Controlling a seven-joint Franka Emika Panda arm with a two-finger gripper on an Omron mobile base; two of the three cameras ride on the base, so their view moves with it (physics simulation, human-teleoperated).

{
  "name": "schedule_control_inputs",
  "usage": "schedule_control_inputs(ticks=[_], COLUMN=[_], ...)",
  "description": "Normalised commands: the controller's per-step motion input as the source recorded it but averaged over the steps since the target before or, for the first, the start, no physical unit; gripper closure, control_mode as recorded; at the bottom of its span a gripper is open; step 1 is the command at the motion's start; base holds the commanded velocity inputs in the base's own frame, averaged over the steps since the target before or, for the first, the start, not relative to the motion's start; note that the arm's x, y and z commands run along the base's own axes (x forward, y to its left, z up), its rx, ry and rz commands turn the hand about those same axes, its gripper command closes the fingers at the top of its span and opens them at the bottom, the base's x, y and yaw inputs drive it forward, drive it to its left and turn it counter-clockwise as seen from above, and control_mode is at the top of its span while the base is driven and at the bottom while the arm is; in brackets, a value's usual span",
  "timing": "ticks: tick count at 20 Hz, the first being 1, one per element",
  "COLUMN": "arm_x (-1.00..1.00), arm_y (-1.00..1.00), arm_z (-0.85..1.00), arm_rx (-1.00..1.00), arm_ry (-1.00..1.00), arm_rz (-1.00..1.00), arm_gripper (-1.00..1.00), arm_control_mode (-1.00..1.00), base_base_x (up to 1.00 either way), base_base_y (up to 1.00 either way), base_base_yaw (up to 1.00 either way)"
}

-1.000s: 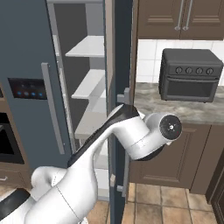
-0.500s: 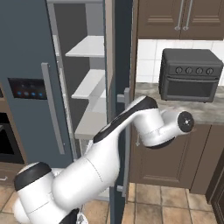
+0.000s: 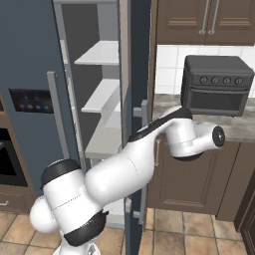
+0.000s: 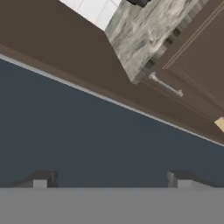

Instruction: Place the kiwi in the correct fridge rack based on whether it is a fruit or vegetable. Finally, close the fridge door.

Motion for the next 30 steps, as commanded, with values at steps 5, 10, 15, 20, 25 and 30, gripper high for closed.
schedule_control_inputs(ticks=[5, 10, 15, 20, 25, 30], arm_x=[0.28, 0.17, 0.01, 0.0, 0.0, 0.0], arm_y=[0.06, 0.34, 0.8, 1.0, 1.0, 1.0], arm_z=[-0.39, -0.2, -0.29, -0.38, -0.32, -0.14], arm_rx=[0.21, 0.22, 0.13, 0.05, 0.01, 0.0], arm_ry=[0.05, 0.03, 0.02, 0.0, 0.0, -0.08], arm_rz=[0.04, 0.06, 0.11, 0.14, 0.12, 0.04], arm_gripper=[-1.0, -1.0, -1.0, -1.0, -1.0, -1.0], arm_control_mode=[-1.0, -1.0, -1.0, -1.0, -1.0, -1.0], base_base_x=[0.0, 0.0, 0.0, 0.0, 0.0, 0.0], base_base_y=[0.0, 0.0, 0.0, 0.0, 0.0, 0.0], base_base_yaw=[0.0, 0.0, 0.0, 0.0, 0.0, 0.0])
